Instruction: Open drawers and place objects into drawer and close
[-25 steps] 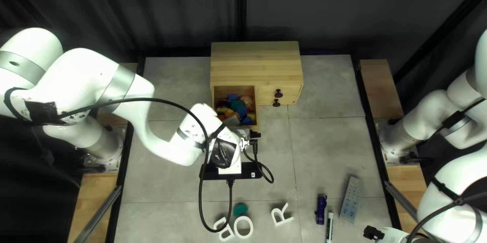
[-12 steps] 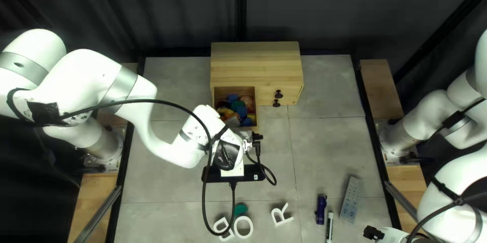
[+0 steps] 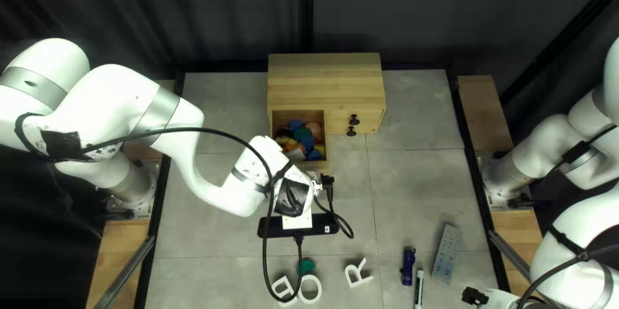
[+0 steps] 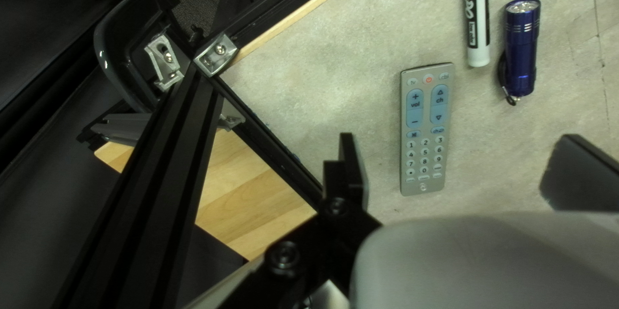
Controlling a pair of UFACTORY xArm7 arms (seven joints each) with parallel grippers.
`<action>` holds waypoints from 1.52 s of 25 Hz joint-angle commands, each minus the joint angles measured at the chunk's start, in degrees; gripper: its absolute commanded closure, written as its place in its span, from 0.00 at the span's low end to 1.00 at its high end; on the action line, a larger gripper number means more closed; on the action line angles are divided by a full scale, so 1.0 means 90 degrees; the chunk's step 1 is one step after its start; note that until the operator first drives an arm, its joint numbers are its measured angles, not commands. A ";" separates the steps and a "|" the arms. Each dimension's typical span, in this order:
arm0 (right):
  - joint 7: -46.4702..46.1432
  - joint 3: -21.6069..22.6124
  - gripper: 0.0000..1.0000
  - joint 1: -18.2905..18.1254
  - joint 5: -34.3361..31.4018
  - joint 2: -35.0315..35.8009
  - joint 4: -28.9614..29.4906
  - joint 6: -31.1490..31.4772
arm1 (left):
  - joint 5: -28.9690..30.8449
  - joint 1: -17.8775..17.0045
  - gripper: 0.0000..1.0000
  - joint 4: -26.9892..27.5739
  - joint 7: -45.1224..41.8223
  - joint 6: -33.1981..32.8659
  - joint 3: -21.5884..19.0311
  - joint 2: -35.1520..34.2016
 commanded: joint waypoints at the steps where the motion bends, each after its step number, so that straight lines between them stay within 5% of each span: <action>1: 0.0000 0.0000 0.00 0.0000 0.0000 0.0000 0.0000 0.0000 | -0.0006 0.0031 0.00 -0.0007 0.0035 -0.0001 0.0023 0.0000; 38: 0.0000 0.0000 0.00 0.0000 0.0000 0.0000 0.0000 0.0000 | 0.0013 -0.0003 0.00 0.0239 0.0044 0.0187 0.0020 0.0093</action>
